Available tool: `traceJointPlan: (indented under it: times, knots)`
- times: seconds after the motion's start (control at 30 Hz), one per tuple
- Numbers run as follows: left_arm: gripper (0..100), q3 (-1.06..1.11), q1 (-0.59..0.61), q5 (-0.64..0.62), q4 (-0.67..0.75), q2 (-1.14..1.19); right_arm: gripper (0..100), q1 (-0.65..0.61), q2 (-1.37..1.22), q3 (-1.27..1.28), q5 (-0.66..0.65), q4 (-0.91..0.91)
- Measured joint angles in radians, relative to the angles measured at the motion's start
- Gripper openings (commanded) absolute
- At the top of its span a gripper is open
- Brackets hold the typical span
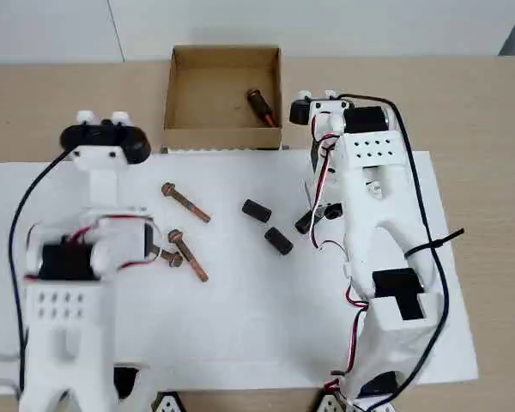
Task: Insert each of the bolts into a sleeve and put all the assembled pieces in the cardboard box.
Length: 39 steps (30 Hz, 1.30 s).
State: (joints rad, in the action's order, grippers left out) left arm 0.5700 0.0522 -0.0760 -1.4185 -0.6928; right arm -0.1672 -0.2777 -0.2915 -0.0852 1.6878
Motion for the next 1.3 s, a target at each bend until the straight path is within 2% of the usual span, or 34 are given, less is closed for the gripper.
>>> traceJointPlan:
  times: [0.17, 0.27, 0.47, 0.83, 1.0, 1.3]
  knots:
    - [1, -0.091, 0.089, 0.017, -0.005, 0.252, 0.3, 0.000, 0.000, 0.000, 0.000, 0.000]
    - [1, -0.184, 0.143, 0.081, -0.046, 0.408, 0.3, 0.014, 0.000, 0.000, 0.000, 0.000]
    - [1, -0.394, 0.158, 0.230, -0.157, 0.643, 0.3, 0.052, 0.000, 0.000, -0.002, 0.000]
    - [1, -0.473, 0.161, 0.405, -0.195, 0.852, 0.3, 0.104, 0.000, 0.000, -0.021, 0.000]
    - [8, -0.473, 0.161, 0.433, -0.195, 0.875, 0.3, 0.109, 0.000, 0.000, -0.021, 0.000]
    - [8, -0.473, 0.161, 0.440, -0.172, 0.878, 0.3, 0.106, 0.000, 0.000, -0.021, 0.000]
